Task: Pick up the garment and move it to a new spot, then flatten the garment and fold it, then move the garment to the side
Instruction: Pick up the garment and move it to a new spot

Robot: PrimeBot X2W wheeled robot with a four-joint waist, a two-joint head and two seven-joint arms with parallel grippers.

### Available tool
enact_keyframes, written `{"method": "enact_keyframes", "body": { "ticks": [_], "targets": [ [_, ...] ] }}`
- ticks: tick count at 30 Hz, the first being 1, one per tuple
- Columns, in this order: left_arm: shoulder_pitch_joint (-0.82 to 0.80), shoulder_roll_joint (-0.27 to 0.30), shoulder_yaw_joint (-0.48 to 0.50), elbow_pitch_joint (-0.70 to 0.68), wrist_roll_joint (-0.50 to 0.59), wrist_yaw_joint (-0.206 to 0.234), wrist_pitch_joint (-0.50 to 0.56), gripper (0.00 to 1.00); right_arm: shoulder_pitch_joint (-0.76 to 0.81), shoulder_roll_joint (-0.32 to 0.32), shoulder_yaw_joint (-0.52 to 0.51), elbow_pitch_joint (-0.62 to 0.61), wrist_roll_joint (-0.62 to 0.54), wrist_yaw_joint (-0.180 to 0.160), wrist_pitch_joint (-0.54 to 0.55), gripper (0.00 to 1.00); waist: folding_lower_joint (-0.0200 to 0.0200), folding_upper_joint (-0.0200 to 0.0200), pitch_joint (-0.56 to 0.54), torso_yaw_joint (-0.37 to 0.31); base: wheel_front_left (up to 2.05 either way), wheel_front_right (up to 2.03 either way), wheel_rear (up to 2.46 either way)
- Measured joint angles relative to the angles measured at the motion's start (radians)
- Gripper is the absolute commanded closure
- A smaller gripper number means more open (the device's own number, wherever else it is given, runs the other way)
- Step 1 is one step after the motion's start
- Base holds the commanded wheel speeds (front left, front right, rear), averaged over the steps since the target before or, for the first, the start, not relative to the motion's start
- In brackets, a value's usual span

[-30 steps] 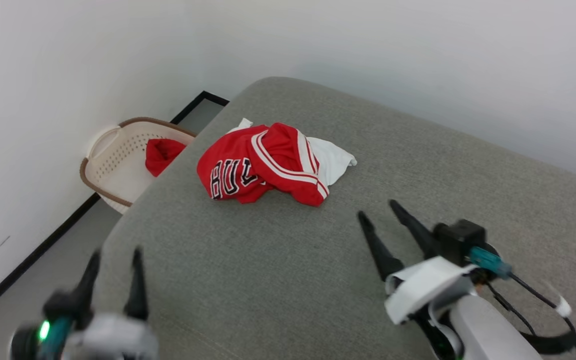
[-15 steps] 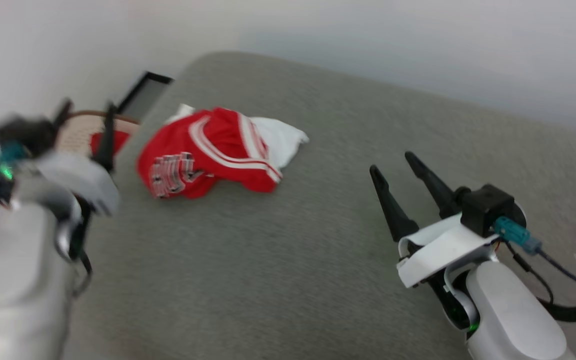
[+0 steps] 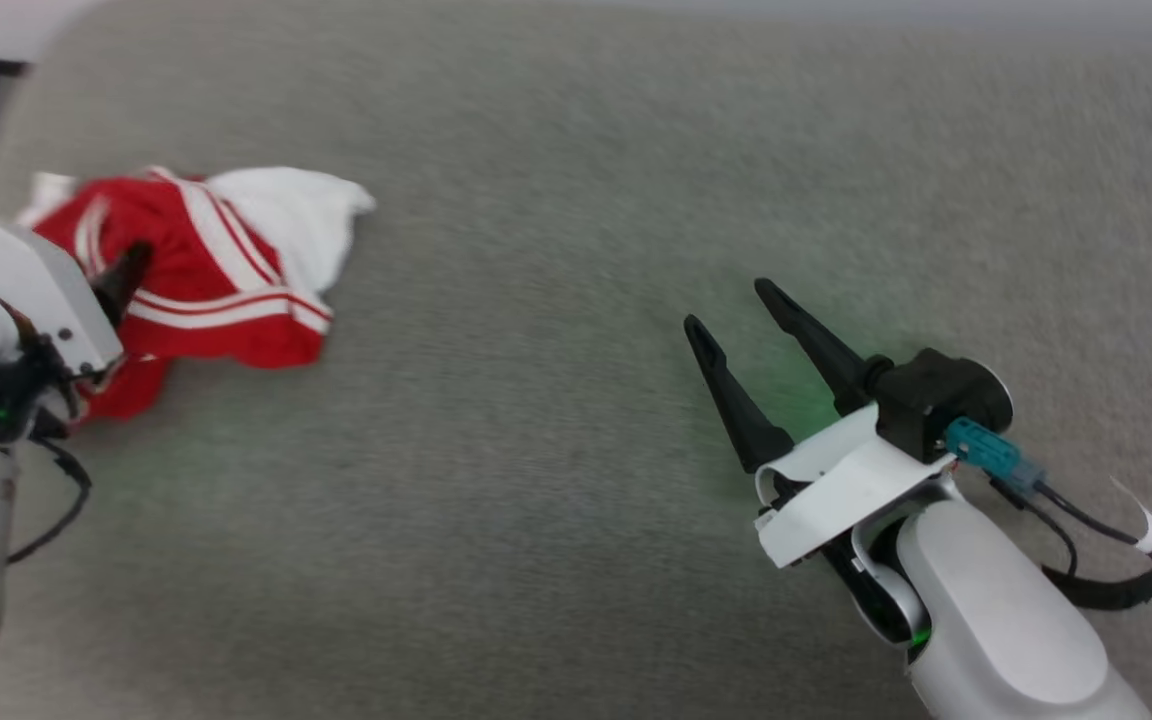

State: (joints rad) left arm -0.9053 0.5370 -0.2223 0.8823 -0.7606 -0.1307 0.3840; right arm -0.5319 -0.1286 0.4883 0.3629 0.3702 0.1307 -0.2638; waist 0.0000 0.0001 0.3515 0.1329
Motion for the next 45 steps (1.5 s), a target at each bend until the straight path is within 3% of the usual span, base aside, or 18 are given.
{"method": "enact_keyframes", "body": {
  "ticks": [6, 12, 13, 14, 17, 30, 38, 45],
  "targets": [
    [-0.055, 0.022, -0.025, 0.092, -0.043, 0.001, 0.185, 0.0, -0.036, -0.015, 0.035, -0.014, -0.002, 0.0, 0.0, 0.0, 0.0, 0.0, 0.083, -0.058, 0.0, 0.0, 0.0],
    [-0.097, 0.038, -0.003, 0.158, -0.062, 0.005, 0.174, 0.0, -0.055, -0.015, 0.064, -0.035, -0.004, 0.0, 0.0, 0.0, 0.0, 0.0, 0.133, -0.106, 0.0, 0.0, 0.0],
    [-0.1, 0.041, -0.006, 0.165, -0.063, 0.005, 0.175, 0.07, -0.055, -0.015, 0.064, -0.041, -0.004, 0.0, 0.0, 0.0, 0.0, 0.0, 0.138, -0.114, 0.0, 0.0, 0.0],
    [-0.102, 0.044, -0.008, 0.171, -0.063, 0.005, 0.175, 0.35, -0.055, -0.015, 0.063, -0.047, -0.005, 0.0, 0.0, 0.0, 0.0, 0.0, 0.143, -0.12, 0.0, 0.0, 0.0],
    [-0.107, 0.048, -0.012, 0.181, -0.071, 0.005, 0.166, 1.0, -0.053, -0.016, 0.061, -0.058, -0.01, 0.0, 0.0, 0.0, 0.0, 0.0, 0.148, -0.132, 0.0, 0.0, 0.0],
    [-0.016, 0.051, -0.077, 0.08, -0.143, 0.003, -0.046, 1.0, 0.011, 0.005, 0.048, -0.026, 0.009, 0.0, 0.0, 0.0, 0.0, 0.0, 0.011, -0.123, 0.0, 0.0, 0.0],
    [-0.052, 0.071, -0.143, -0.178, -0.263, 0.002, -0.065, 1.0, 0.077, 0.019, -0.014, -0.027, 0.029, 0.0, 0.0, 0.0, 0.0, 0.0, -0.101, -0.112, 0.0, 0.0, 0.0],
    [-0.047, 0.025, -0.264, -0.467, -0.328, 0.002, -0.025, 1.0, 0.133, 0.04, -0.084, -0.053, 0.035, 0.0, 0.0, 0.0, 0.0, 0.0, -0.15, -0.143, 0.0, 0.0, 0.0]
  ]
}}
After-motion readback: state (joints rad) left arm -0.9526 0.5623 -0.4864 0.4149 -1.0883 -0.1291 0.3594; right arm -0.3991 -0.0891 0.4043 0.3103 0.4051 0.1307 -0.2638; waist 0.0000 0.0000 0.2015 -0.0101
